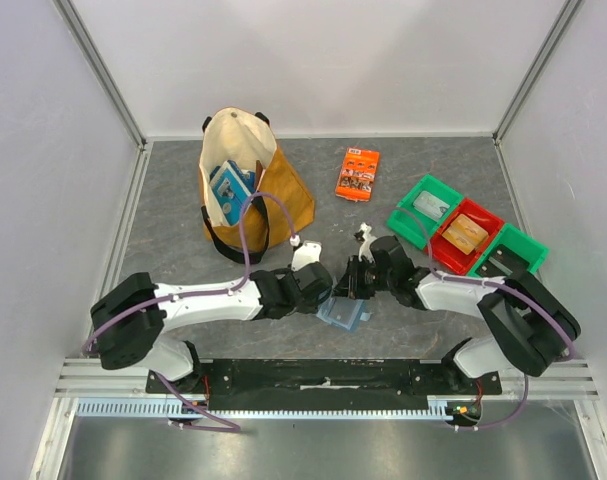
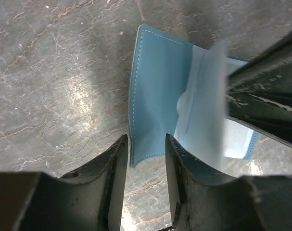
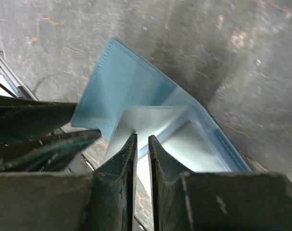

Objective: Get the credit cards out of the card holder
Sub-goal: Open the card holder at the center of the board.

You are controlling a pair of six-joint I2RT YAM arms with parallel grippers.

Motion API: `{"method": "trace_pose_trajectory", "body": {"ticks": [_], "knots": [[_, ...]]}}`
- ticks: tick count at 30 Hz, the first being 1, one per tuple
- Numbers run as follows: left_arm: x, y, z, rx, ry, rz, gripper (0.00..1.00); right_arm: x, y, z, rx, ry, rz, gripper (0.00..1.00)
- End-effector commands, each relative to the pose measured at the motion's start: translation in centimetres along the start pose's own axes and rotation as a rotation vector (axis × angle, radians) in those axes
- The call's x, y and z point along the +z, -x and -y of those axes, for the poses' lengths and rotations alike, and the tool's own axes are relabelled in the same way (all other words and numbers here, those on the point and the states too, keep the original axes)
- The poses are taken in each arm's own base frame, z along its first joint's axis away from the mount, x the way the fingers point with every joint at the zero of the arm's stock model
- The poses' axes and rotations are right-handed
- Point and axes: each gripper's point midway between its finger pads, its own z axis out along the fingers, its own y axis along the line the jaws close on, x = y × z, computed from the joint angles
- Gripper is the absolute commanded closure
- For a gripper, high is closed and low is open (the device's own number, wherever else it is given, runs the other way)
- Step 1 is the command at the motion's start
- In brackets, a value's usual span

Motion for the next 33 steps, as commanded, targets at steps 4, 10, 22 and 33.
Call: {"method": "trace_pose_trajectory", "body": {"ticks": [4,10,22,33], "knots": [[-3.6,3.7,2.2,-0.1,-0.156,0.125,0.56,1.2,2.6,-3.6,-0.089,0.066,0.014,0.78],[-5.6,5.0,3.5,-0.095,-0.255,0.162,0.58,3.4,1.8,-2.0,-0.09,-0.002,-0.043,0.78],[0.4,2.8,2.8,-0.07,-0.156,0.108,0.97,1.2,4.4,-2.0,-0.163,-0.108,0.038,0.78],[1.8,0.3,1.5,-0.094,-0.118,0.029,0.98,-3.1,4.1,1.5,-0.228,-0.328,0.08,0.56]]}}
